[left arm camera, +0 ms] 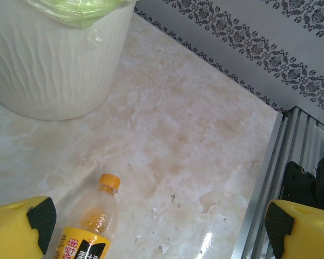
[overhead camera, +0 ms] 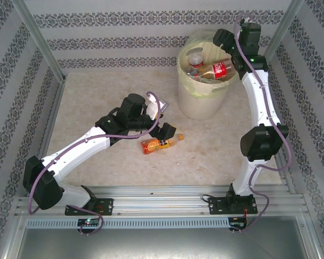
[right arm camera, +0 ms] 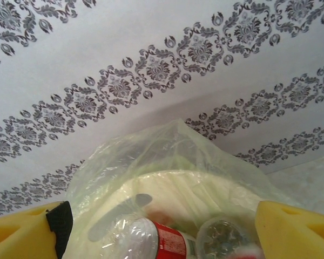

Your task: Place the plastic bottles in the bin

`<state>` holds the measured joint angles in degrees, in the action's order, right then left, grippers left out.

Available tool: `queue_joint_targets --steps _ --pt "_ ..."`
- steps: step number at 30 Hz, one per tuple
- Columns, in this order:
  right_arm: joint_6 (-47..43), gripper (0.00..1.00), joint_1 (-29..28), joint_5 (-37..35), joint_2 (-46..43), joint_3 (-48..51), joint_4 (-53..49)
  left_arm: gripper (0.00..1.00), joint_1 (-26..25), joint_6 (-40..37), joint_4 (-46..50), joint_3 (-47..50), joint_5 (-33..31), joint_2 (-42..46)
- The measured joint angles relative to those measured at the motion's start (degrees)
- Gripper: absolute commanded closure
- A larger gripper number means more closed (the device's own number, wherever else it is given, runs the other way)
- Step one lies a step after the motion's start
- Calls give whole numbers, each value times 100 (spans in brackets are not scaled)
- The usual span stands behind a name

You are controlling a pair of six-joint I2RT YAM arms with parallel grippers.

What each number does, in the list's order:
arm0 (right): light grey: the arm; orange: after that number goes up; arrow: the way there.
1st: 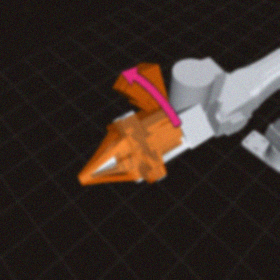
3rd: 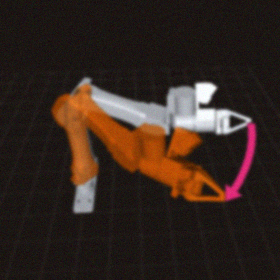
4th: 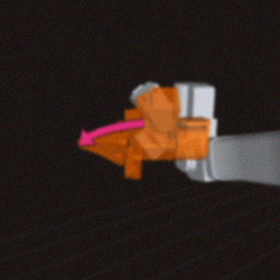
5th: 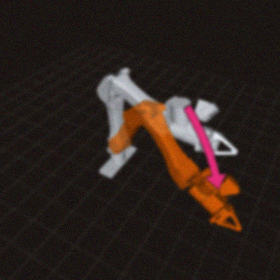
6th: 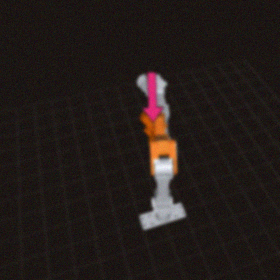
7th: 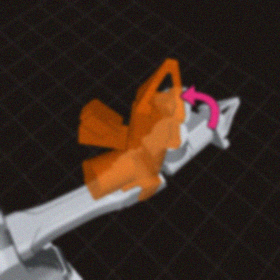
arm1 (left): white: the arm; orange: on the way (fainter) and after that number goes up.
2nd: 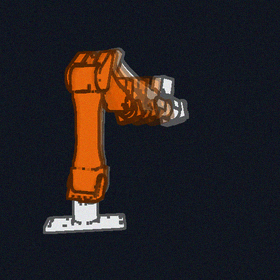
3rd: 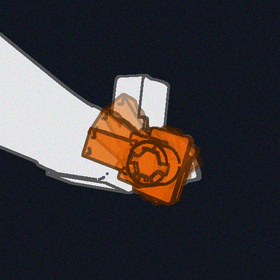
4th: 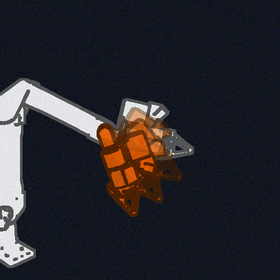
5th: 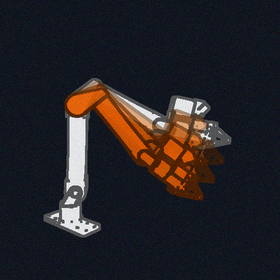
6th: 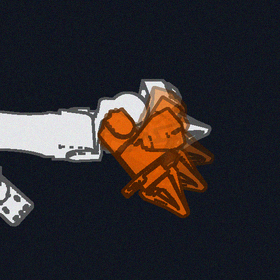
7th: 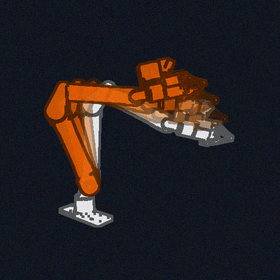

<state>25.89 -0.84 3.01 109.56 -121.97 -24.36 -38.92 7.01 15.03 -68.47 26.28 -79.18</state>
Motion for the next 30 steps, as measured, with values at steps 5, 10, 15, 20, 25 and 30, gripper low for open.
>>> queue_joint_targets --steps 5,10,15,20,25,30 --pt "-63 15 26 350 -2 -94 -92 0 0 -2 0 0 0 -2" --pt "-61 15 20 789 -2 -83 -74 0 0 -2 0 0 0 0" --pt "-61 13 -7 1591 50 -313 -133 0 0 -2 0 0 -2 -2" --pt "-190 9 -55 1779 -24 -568 -245 0 0 -4 0 0 -2 0" --pt "-437 8 -52 1082 -271 -498 -632 0 0 -4 2 0 -2 -2" --pt "-726 7 114 306 -525 -308 -903 0 0 -7 0 0 -2 -2"
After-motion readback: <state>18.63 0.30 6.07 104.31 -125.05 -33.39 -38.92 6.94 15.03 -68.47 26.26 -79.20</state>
